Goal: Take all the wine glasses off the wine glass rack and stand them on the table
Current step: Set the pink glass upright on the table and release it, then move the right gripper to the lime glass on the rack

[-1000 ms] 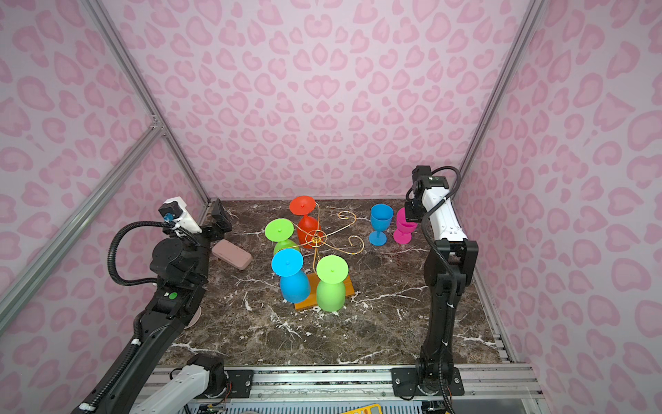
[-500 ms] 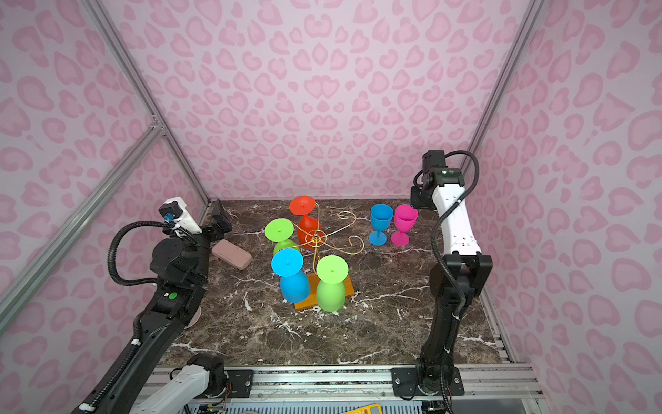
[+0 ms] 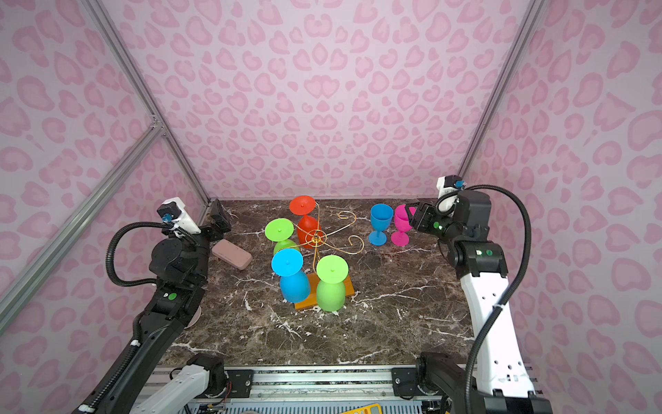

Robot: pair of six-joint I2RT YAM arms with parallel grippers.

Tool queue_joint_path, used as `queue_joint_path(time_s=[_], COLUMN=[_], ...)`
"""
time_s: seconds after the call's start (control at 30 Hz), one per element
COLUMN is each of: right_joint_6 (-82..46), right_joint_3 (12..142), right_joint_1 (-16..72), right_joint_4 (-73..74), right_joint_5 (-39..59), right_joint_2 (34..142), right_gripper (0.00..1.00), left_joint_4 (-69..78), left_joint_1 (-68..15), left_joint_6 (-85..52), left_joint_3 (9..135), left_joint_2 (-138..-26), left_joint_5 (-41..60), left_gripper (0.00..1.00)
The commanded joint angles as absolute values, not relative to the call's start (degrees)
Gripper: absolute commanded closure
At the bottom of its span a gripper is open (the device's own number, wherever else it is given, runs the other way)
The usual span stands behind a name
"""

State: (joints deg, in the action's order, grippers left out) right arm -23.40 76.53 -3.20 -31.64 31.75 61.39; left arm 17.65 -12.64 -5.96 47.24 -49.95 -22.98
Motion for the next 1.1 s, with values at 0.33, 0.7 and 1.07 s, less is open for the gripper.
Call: queue_joint_path(time_s=[0.33, 0.7, 1.07], right_joint_6=[-29.89, -40.28, -48.67], right_joint_3=[72.07, 60.63, 58.53], right_joint_1=[8.09, 22.46, 26.10], right_joint_4=[-41.27, -34.04, -24.87], right_joint_5=[48.48, 45.55, 44.99], right_joint_2=[52.32, 47.97, 47.66], right_gripper=[0.52, 0.56, 0.56], left_joint_4=[17.67, 17.49, 17.31], left_joint_1=[-12.50, -12.51, -12.49], left_joint_6=[-6.32, -6.40, -6.24], left_joint_3=[46.93, 46.96, 47.09], left_joint_2=[-49.73, -49.93, -50.09], left_joint_5=[-23.47, -23.03, -22.59], left_gripper=[0.03, 0.03, 0.02])
